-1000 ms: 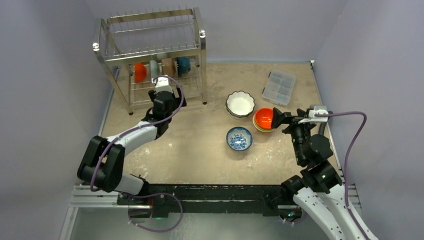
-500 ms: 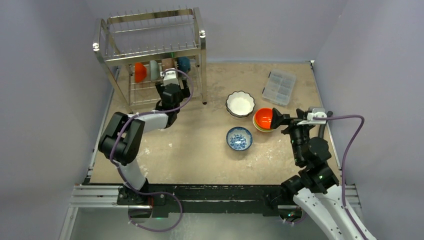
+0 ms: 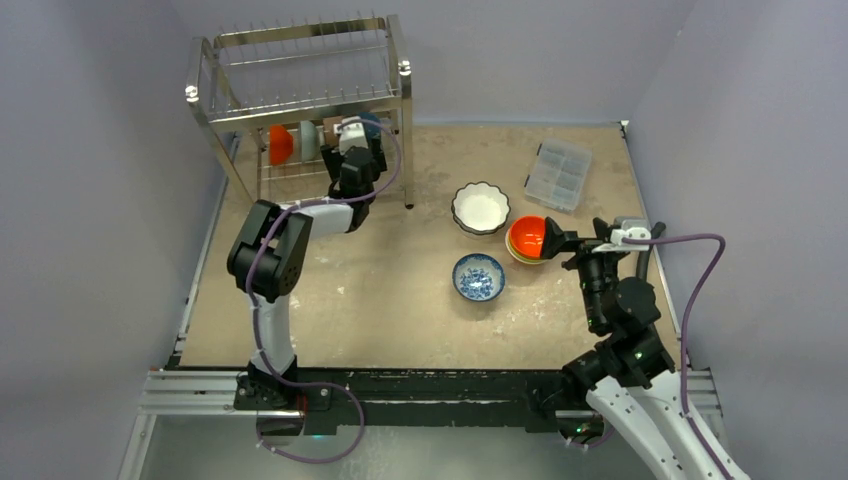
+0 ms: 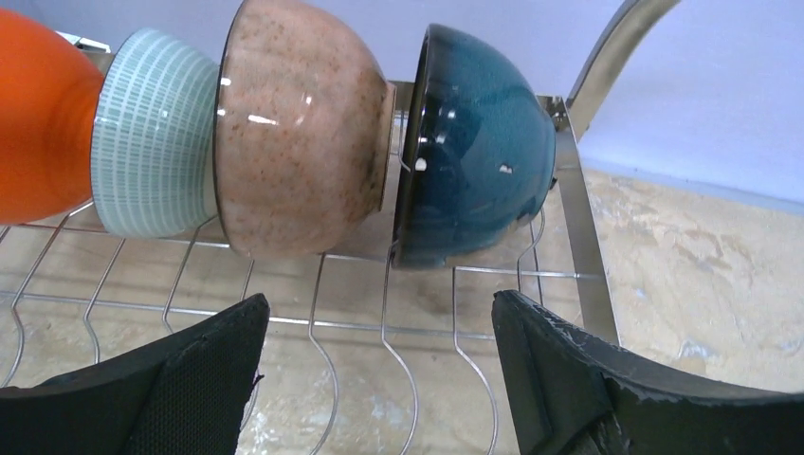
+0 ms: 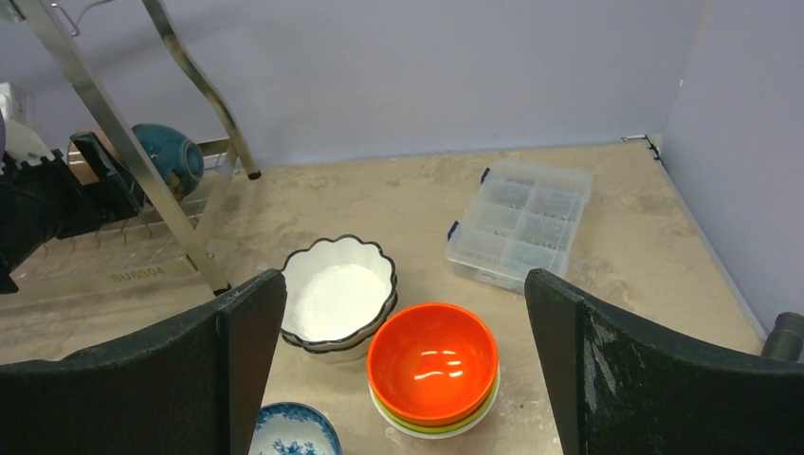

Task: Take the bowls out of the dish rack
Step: Move the dish rack to the center of the board.

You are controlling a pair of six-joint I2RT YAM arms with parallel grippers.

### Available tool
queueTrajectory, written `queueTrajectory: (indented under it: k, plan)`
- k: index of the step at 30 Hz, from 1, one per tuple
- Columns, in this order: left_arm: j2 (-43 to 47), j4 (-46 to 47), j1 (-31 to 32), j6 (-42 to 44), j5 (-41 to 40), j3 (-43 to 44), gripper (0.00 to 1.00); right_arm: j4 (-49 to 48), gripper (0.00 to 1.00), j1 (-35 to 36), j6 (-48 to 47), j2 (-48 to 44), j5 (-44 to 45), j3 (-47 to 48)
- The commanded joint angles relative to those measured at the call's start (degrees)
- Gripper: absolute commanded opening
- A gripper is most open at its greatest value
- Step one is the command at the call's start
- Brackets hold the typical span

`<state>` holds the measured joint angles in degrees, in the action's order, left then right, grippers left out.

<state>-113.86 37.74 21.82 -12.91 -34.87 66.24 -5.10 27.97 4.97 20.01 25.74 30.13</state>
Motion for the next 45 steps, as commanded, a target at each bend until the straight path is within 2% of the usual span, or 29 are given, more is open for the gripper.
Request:
queueTrajectory:
  k: [1,22,32,45]
  plan:
    - [-2.0,-0.66,-0.03,-0.94,-2.96,5.29,0.86,-3.15,0.99,0.09,-1.27,-0.35,-0.8,-0.46]
    - [-13.38,-2.44,2.5,2.35,-5.73,19.79,0.82,-3.33,0.99,0.07,-1.9,3.06,-0.93,-0.51]
    - [-17.95,-5.3,2.88,4.85,-11.25,27.65,0.83,-3.66,0.99,0.07,-2.08,3.28,-1.08,-0.86]
    - [-25.04,-9.14,3.92,12.59,-17.45,37.9,0.83,-3.95,0.99,0.07,-2.34,4.31,-1.81,-1.19]
